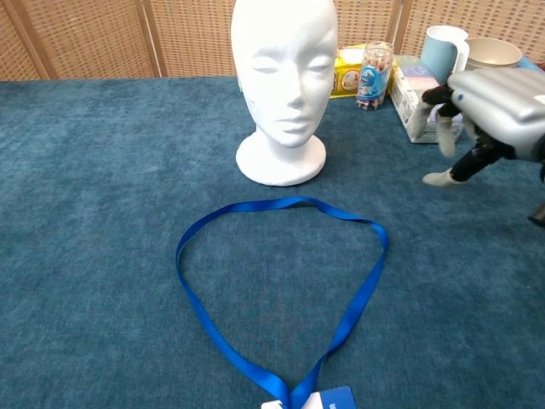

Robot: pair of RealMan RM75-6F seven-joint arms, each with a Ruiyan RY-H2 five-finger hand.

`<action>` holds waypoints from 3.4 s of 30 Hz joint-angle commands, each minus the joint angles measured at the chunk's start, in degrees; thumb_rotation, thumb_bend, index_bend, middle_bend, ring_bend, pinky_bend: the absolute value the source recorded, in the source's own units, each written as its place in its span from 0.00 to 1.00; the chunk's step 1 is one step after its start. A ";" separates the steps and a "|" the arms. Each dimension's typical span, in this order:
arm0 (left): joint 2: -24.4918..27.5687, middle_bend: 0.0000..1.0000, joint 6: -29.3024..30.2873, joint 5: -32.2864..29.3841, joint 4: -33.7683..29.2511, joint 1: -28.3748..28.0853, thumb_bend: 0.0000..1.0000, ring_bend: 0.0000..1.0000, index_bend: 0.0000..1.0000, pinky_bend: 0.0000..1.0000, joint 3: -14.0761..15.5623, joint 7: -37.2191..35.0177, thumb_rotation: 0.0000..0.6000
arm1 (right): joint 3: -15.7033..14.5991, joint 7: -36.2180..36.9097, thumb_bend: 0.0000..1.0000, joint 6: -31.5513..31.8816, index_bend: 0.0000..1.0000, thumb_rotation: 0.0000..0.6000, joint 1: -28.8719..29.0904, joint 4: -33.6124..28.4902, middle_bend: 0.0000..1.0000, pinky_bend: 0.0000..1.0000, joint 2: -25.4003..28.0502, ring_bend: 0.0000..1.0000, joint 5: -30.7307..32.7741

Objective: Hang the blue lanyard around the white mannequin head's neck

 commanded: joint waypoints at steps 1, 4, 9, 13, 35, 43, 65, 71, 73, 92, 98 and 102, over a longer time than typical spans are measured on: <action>0.13 0.42 -0.45 -0.04 -0.13 -0.62 0.12 0.42 0.42 0.30 -0.24 0.03 0.80 | 0.09 -1.77 0.20 -0.61 0.42 0.93 1.17 0.00 0.63 0.87 -1.71 0.86 1.61; 0.14 0.42 -0.81 0.12 -0.13 -1.17 0.12 0.42 0.42 0.30 -0.24 -0.01 0.81 | 0.19 -4.26 0.20 -0.24 0.42 0.92 1.72 -0.03 0.63 0.88 -3.49 0.88 4.06; 0.20 0.42 -1.23 -0.09 -0.04 -1.64 0.12 0.42 0.42 0.30 -0.08 -0.01 0.81 | 0.41 -7.04 0.20 -0.21 0.42 0.91 3.00 0.61 0.64 0.89 -5.93 0.89 7.06; 0.21 0.42 -1.24 0.22 0.03 -2.00 0.12 0.42 0.42 0.30 0.04 -0.22 0.81 | 0.82 -9.07 0.21 0.02 0.42 0.91 3.88 1.38 0.65 0.90 -7.42 0.90 9.55; -0.07 0.42 -1.46 0.06 0.37 -3.03 0.12 0.42 0.42 0.30 0.88 -0.51 0.81 | 1.39 -12.31 0.21 -0.69 0.46 0.91 7.97 6.21 0.79 0.94 -10.96 0.99 16.94; -0.16 0.42 -0.89 0.19 0.42 -2.98 0.12 0.42 0.42 0.30 1.08 -0.85 0.81 | 0.79 -10.64 0.21 -1.17 0.50 0.90 8.46 7.52 0.91 1.00 -11.20 1.00 17.14; -0.45 0.42 -0.41 0.53 0.54 -3.15 0.12 0.42 0.42 0.30 1.71 -1.37 0.81 | 0.55 -13.08 0.25 -1.35 0.52 0.91 10.69 9.80 0.92 1.00 -11.75 1.00 21.26; -0.56 0.42 -0.29 0.59 0.68 -3.11 0.12 0.42 0.42 0.30 1.89 -1.58 0.81 | 0.28 -13.35 0.32 -1.20 0.53 0.91 11.02 10.38 0.92 1.00 -11.48 1.00 21.77; -0.63 0.42 -0.30 0.61 0.74 -3.12 0.12 0.42 0.42 0.30 1.97 -1.66 0.81 | 0.02 -13.58 0.33 -1.00 0.53 0.91 11.06 10.67 0.92 1.00 -11.37 1.00 21.90; -1.06 0.42 -0.50 0.75 1.66 -3.35 0.12 0.42 0.42 0.30 2.41 -2.46 0.81 | -0.51 -14.89 0.34 -1.37 0.53 0.91 12.70 11.82 0.91 1.00 -11.78 1.00 24.04; -1.15 0.42 -0.43 0.82 1.91 -3.35 0.12 0.42 0.42 0.30 2.49 -2.79 0.81 | -0.47 -14.92 0.37 -1.62 0.54 0.90 13.22 12.20 0.91 1.00 -11.93 1.00 24.61; -1.27 0.42 -0.47 0.78 2.20 -3.36 0.12 0.42 0.42 0.30 2.54 -3.00 0.81 | -0.41 -15.09 0.40 -1.70 0.54 0.91 13.52 12.60 0.91 1.00 -12.01 1.00 25.16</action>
